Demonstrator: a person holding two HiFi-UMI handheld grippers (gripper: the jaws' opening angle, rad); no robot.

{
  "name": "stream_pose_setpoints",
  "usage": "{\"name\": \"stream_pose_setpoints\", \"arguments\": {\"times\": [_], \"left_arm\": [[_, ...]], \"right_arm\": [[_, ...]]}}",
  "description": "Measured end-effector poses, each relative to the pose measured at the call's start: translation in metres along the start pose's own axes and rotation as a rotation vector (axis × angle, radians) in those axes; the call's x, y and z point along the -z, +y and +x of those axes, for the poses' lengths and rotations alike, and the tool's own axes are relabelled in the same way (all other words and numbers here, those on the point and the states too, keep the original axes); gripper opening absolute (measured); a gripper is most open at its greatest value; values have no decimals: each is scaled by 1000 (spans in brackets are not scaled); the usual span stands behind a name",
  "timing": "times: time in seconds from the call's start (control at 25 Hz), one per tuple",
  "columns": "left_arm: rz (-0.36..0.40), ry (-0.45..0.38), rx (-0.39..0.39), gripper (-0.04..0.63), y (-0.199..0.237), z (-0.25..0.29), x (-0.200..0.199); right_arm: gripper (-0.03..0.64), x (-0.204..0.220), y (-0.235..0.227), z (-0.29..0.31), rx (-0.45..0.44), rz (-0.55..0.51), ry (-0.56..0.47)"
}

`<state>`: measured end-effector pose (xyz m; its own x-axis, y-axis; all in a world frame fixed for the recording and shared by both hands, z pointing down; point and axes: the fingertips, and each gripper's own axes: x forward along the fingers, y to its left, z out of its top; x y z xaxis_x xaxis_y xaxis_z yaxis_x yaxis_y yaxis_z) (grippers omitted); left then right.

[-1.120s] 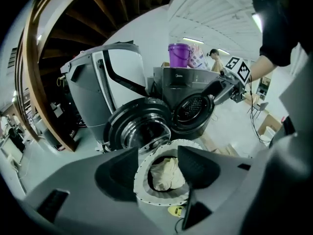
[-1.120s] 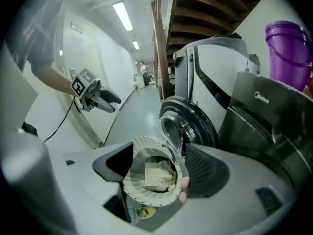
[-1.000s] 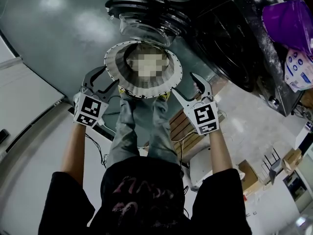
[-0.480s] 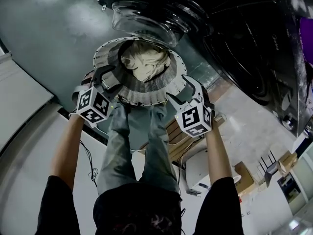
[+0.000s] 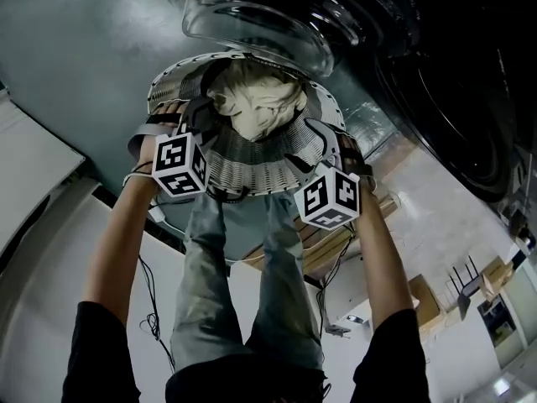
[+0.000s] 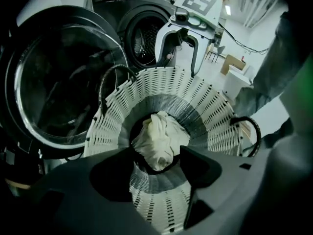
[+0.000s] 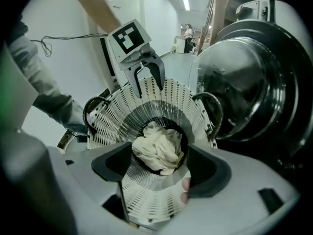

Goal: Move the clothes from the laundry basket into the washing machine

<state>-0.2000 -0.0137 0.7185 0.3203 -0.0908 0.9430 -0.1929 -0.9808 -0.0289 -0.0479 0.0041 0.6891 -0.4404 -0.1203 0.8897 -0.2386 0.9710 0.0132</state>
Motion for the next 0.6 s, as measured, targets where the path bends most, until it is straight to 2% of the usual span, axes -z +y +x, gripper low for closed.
{"name": "stream_pose_setpoints", "arguments": {"times": [0.44,0.6], "left_arm": [[69,32,66,311,-4,83,16],[68,49,64,319,-4,120,26]], "right_arm": [[359,26,4,81,-33,-96,83],[362,38,8,121,-35,-114,107]]}}
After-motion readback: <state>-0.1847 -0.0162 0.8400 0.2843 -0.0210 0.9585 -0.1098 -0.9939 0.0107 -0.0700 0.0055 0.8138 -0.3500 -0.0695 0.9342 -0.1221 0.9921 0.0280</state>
